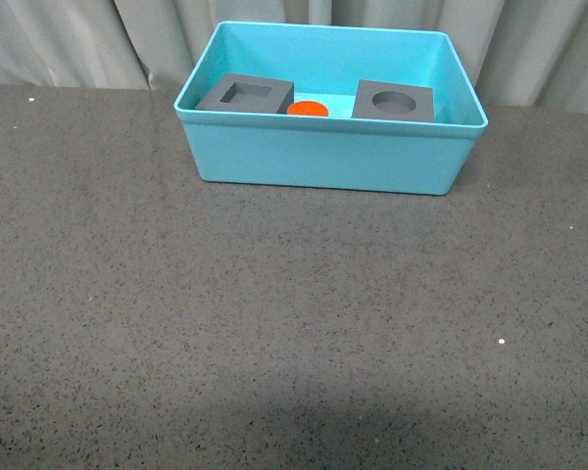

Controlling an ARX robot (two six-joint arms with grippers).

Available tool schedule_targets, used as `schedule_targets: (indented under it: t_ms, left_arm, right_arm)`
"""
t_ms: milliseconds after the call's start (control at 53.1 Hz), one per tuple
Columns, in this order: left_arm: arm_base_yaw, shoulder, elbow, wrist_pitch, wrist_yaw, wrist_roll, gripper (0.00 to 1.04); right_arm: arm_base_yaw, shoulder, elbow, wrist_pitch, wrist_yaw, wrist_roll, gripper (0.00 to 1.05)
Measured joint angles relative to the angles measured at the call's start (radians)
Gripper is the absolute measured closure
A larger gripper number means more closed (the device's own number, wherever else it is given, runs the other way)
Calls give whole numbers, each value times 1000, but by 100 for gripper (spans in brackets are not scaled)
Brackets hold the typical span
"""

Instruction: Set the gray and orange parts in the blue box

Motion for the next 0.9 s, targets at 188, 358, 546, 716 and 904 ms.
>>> schedule_targets:
  t_ms: [188, 358, 546, 716, 904]
  left_arm:
    - [0, 0, 0, 0, 0, 0, 7]
    - [0, 0, 0, 0, 0, 0, 7]
    - [0, 0, 0, 0, 0, 0, 7]
    - [0, 0, 0, 0, 0, 0, 7]
    - [0, 0, 0, 0, 0, 0, 7]
  right_arm:
    - [0, -137, 0, -127, 0, 0, 104]
    - [0, -235, 0, -221, -1, 0, 104]
    - [0, -304, 0, -289, -1, 0, 104]
    - [0, -352, 0, -336, -1, 0, 104]
    - [0, -407, 0, -391, -2, 0, 104]
